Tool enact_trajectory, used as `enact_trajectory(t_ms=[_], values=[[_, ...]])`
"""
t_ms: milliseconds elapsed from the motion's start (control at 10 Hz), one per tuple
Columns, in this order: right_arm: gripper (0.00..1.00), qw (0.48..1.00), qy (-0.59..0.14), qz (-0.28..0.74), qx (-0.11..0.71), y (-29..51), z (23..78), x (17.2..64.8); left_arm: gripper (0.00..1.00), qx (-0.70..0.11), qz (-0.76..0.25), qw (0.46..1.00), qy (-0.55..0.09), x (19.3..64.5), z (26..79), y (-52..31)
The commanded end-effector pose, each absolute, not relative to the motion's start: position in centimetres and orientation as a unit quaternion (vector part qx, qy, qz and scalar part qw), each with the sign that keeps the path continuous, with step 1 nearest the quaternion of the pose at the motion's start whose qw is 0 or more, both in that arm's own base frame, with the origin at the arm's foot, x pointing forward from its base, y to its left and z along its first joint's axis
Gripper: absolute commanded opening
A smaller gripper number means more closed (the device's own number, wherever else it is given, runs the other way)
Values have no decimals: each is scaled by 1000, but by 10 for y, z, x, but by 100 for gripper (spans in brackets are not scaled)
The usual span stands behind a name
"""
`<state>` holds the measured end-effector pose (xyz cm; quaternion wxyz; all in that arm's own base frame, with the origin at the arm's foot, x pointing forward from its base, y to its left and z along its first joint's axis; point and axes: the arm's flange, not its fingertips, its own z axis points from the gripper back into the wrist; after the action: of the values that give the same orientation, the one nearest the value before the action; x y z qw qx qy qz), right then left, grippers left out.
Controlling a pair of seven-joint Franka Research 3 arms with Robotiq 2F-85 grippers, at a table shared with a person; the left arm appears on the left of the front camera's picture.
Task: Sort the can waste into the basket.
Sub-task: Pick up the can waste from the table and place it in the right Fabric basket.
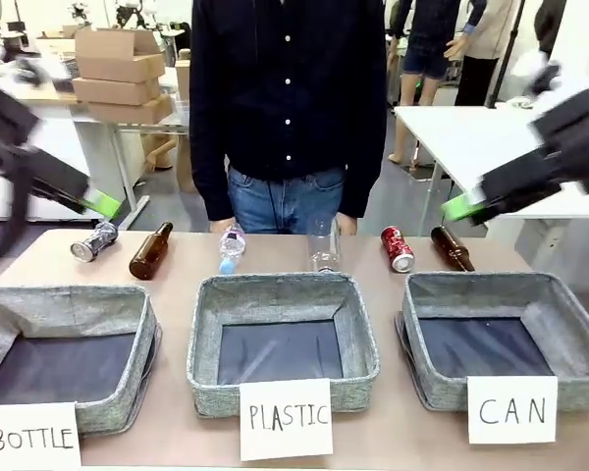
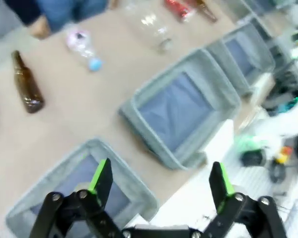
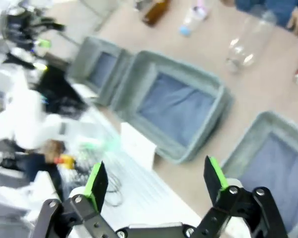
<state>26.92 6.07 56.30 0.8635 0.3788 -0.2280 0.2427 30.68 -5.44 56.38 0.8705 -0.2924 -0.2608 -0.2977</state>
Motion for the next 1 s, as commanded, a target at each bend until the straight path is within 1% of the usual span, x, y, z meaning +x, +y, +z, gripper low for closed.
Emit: enact_trajectory(t_ms=[0,200,300,400,500,600,700,900], values=[[100,788,-197,21,583,-8,558,256,100,-466,-147,844,-222,305,580,14],[100,738,-233,-53,631,-65,545,248,100,-550,-74,785,-275,300,575,58],[100,723,-242,-90,641,-83,533,248,100,-579,-57,759,-291,302,570,74],[100,711,-247,-112,649,-93,523,249,100,-595,-49,746,-294,312,565,69],[100,709,-255,-131,645,-95,514,252,100,-594,-46,751,-286,326,557,64],[100,728,-278,-155,607,-89,509,254,100,-547,0,796,-259,345,545,45],[100,719,-237,-113,643,-134,537,259,100,-599,-32,748,-284,309,565,90],[100,719,-237,-113,643,-134,537,259,100,-599,-32,748,-284,309,565,90]])
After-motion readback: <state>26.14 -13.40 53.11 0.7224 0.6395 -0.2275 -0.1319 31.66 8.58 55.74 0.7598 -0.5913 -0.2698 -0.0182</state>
